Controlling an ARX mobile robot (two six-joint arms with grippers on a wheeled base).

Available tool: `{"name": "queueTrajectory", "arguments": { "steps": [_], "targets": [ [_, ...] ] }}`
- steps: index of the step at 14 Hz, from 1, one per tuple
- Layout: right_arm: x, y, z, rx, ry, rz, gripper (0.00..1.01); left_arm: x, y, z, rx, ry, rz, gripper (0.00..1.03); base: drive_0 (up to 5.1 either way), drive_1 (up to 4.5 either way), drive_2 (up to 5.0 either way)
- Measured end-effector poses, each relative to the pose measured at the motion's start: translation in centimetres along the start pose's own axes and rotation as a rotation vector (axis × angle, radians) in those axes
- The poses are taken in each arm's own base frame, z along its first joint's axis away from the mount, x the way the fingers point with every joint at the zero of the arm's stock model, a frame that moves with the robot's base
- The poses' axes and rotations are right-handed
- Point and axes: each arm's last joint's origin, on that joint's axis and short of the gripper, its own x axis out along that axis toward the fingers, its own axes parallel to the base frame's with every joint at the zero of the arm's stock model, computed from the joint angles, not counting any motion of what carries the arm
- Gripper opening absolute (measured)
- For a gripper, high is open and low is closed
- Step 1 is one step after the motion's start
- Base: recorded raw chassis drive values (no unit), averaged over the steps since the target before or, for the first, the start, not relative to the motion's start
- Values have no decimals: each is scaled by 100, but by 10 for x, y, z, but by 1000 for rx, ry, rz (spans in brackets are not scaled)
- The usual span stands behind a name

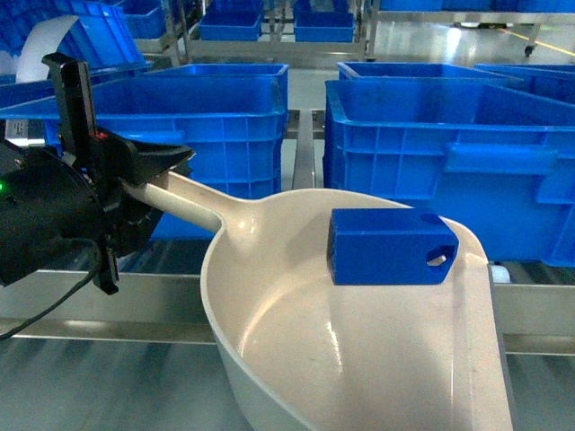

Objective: Place part in tray to right shelf

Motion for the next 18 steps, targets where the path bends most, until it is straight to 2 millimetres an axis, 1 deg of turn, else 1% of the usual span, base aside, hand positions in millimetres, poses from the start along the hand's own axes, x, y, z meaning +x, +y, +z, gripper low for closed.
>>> {"name": "queueTrajectory", "arguments": {
  "steps": [18],
  "targets": [
    [0,0,0,0,0,0,98,0,0,0,0,0,0,13,0,0,0]
  ]
}}
